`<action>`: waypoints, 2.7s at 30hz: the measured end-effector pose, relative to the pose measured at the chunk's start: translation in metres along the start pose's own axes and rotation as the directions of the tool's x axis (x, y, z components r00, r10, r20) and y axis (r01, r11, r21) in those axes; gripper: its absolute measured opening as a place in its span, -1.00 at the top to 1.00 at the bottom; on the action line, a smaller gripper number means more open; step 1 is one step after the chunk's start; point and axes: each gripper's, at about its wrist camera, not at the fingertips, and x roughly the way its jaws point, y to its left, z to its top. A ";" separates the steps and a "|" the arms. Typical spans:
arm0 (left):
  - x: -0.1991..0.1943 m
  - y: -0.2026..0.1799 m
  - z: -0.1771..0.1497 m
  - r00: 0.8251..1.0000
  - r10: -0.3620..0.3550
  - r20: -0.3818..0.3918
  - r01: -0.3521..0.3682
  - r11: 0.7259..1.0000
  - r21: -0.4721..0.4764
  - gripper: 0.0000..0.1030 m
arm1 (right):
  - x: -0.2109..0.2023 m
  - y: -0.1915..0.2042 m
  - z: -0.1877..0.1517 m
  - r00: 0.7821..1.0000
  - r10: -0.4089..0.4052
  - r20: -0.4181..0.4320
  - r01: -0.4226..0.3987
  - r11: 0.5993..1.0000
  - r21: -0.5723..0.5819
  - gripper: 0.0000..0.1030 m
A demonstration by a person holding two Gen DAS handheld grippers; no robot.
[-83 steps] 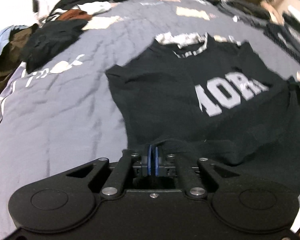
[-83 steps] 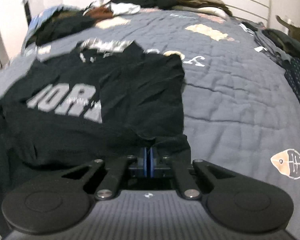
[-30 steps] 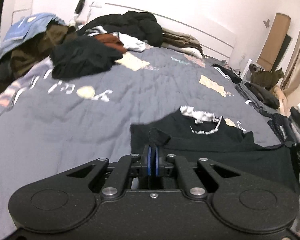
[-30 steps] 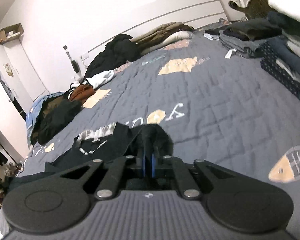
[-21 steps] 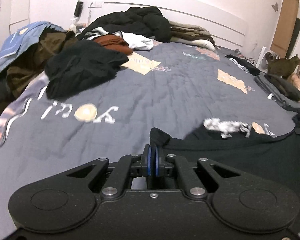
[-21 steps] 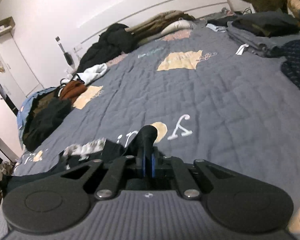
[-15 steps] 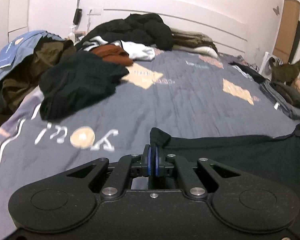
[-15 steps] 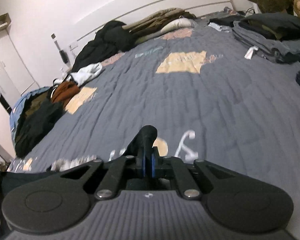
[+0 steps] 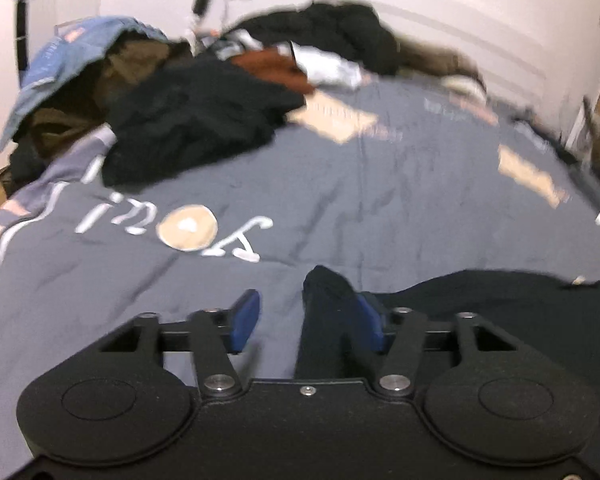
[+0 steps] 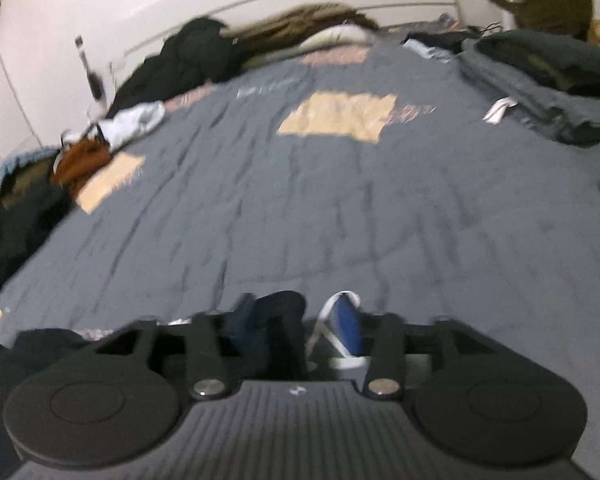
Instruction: Fold clothes
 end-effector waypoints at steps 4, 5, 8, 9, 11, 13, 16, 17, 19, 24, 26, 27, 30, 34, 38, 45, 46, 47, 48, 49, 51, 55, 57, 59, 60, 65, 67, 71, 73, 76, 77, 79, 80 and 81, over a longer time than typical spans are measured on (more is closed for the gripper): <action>-0.062 -0.017 -0.019 0.995 -0.089 0.039 0.092 0.993 -0.078 -0.05 | -0.072 -0.007 -0.015 0.999 0.015 0.038 -0.016 1.000 0.016 -0.01; -0.077 -0.022 -0.028 0.992 -0.114 0.047 0.118 0.988 -0.103 -0.05 | -0.089 -0.008 -0.021 0.999 0.018 0.045 -0.019 1.000 0.016 -0.01; -0.111 -0.041 -0.055 0.986 -0.156 0.057 0.163 0.976 -0.145 -0.06 | -0.145 -0.004 -0.044 0.998 0.022 0.059 -0.023 1.000 0.017 -0.02; -0.120 -0.047 -0.065 0.982 -0.178 0.058 0.186 0.968 -0.169 -0.06 | -0.165 -0.004 -0.055 0.997 0.030 0.072 -0.032 0.999 0.035 -0.03; -0.135 -0.053 -0.086 0.976 -0.207 0.067 0.217 0.948 -0.231 -0.11 | -0.190 -0.003 -0.075 0.996 0.029 0.082 -0.034 0.998 0.062 -0.06; -0.149 -0.057 -0.108 0.976 -0.201 0.085 0.217 0.937 -0.274 -0.11 | -0.212 -0.002 -0.100 0.995 -0.007 0.098 -0.002 0.996 0.084 -0.11; -0.154 -0.056 -0.132 0.980 -0.190 0.061 0.200 0.929 -0.312 -0.12 | -0.222 -0.010 -0.141 0.996 -0.041 0.084 0.031 0.992 0.118 -0.11; -0.155 -0.054 -0.136 0.982 -0.182 0.053 0.189 0.931 -0.314 -0.12 | -0.222 -0.015 -0.153 0.996 -0.040 0.074 0.030 0.990 0.137 -0.11; -0.157 -0.051 -0.138 0.986 -0.160 0.047 0.167 0.938 -0.302 -0.11 | -0.222 -0.021 -0.173 0.998 -0.040 0.058 0.032 0.989 0.143 -0.11; -0.154 -0.038 -0.141 0.987 -0.150 0.053 0.159 0.921 -0.355 -0.12 | -0.204 -0.020 -0.192 0.998 -0.061 0.028 0.061 0.998 0.005 -0.11; -0.152 -0.038 -0.140 0.988 -0.147 0.050 0.155 0.926 -0.345 -0.12 | -0.196 -0.021 -0.197 0.999 -0.038 0.008 0.038 0.999 0.014 -0.07; -0.150 -0.039 -0.140 0.988 -0.149 0.047 0.156 0.927 -0.340 -0.12 | -0.191 -0.019 -0.200 0.999 -0.033 -0.008 0.033 0.999 -0.003 -0.01; -0.147 -0.040 -0.144 0.988 -0.153 0.028 0.154 0.933 -0.326 -0.12 | -0.174 -0.012 -0.209 0.998 -0.038 -0.058 0.032 0.995 -0.090 0.67; -0.143 -0.041 -0.145 0.991 -0.134 -0.003 0.127 0.947 -0.295 -0.12 | -0.178 -0.004 -0.214 0.997 -0.067 -0.028 0.059 0.975 -0.216 0.85; -0.141 -0.043 -0.145 0.994 -0.100 -0.030 0.090 0.965 -0.246 -0.12 | -0.194 0.005 -0.210 0.990 -0.119 0.077 0.140 0.907 -0.398 0.88; -0.141 -0.061 -0.144 0.997 -0.068 -0.042 0.064 0.993 -0.098 -0.12 | -0.214 -0.037 -0.189 0.973 -0.208 0.104 0.219 0.970 -0.105 0.90; -0.141 -0.066 -0.145 0.997 -0.069 -0.041 0.066 0.995 -0.075 -0.12 | -0.219 -0.035 -0.187 0.982 -0.153 0.112 0.160 0.985 -0.058 0.87; -0.141 -0.070 -0.146 0.996 -0.072 -0.043 0.070 0.996 -0.055 -0.12 | -0.223 -0.030 -0.186 0.989 -0.087 0.120 0.089 0.996 -0.018 0.87; -0.141 -0.075 -0.148 0.996 -0.072 -0.046 0.071 0.997 -0.025 -0.12 | -0.225 -0.024 -0.185 0.992 -0.022 0.126 0.020 1.000 0.016 0.81; -0.141 -0.081 -0.151 0.997 -0.063 -0.046 0.063 0.998 0.017 -0.12 | -0.225 -0.017 -0.186 0.991 0.037 0.131 -0.044 0.998 0.047 0.66; -0.144 -0.095 -0.155 0.999 -0.039 -0.032 0.043 0.991 0.128 -0.12 | -0.219 -0.003 -0.189 0.981 0.154 0.121 -0.168 0.979 0.115 0.26; -0.155 -0.133 -0.177 0.999 -0.009 0.054 -0.016 0.897 0.441 -0.12 | -0.189 0.009 -0.203 0.976 0.219 0.001 -0.211 0.940 0.268 0.13; -0.155 -0.153 -0.194 0.996 0.003 0.093 -0.057 0.809 0.585 -0.12 | -0.175 0.008 -0.211 0.978 0.200 -0.064 -0.168 0.928 0.333 0.13; -0.151 -0.170 -0.210 0.993 0.007 0.117 -0.087 0.714 0.694 -0.12 | -0.168 -0.004 -0.215 0.980 0.186 -0.075 -0.137 0.893 0.428 0.13; -0.147 -0.177 -0.217 0.993 0.004 0.114 -0.086 0.680 0.728 -0.12 | -0.164 -0.009 -0.217 0.980 0.183 -0.073 -0.129 0.876 0.466 0.12; -0.126 -0.205 -0.247 0.990 0.004 0.140 -0.125 0.473 0.872 -0.12 | -0.149 -0.021 -0.218 0.976 0.204 -0.071 -0.128 0.809 0.574 0.07; -0.115 -0.210 -0.255 0.990 0.004 0.140 -0.130 0.403 0.906 -0.12 | -0.146 -0.017 -0.217 0.978 0.194 -0.071 -0.121 0.817 0.564 0.00; -0.098 -0.213 -0.279 0.986 -0.013 0.168 -0.163 0.178 0.970 -0.14 | -0.137 -0.012 -0.215 0.983 0.172 -0.062 -0.110 0.829 0.548 -0.03; -0.093 -0.213 -0.286 0.981 -0.033 0.191 -0.187 0.105 0.977 -0.14 | -0.136 -0.016 -0.214 0.984 0.170 -0.048 -0.113 0.815 0.568 -0.01; -0.083 -0.214 -0.290 0.978 -0.030 0.206 -0.205 0.037 0.978 0.26 | -0.134 -0.024 -0.216 0.986 0.163 -0.019 -0.118 0.783 0.610 0.06; -0.080 -0.214 -0.292 0.978 -0.024 0.206 -0.205 0.009 0.979 0.45 | -0.133 -0.026 -0.217 0.988 0.157 -0.011 -0.117 0.778 0.617 0.13; -0.076 -0.209 -0.295 0.978 -0.014 0.208 -0.209 -0.044 0.977 0.76 | -0.131 -0.028 -0.218 0.991 0.135 -0.005 -0.103 0.778 0.620 0.64; -0.075 -0.205 -0.295 0.976 -0.016 0.218 -0.218 -0.060 0.974 0.78 | -0.131 -0.030 -0.219 0.991 0.132 0.006 -0.106 0.769 0.631 0.73; -0.075 -0.201 -0.295 0.973 -0.016 0.229 -0.230 -0.071 0.971 0.80 | -0.132 -0.032 -0.220 0.990 0.138 0.020 -0.118 0.755 0.645 0.84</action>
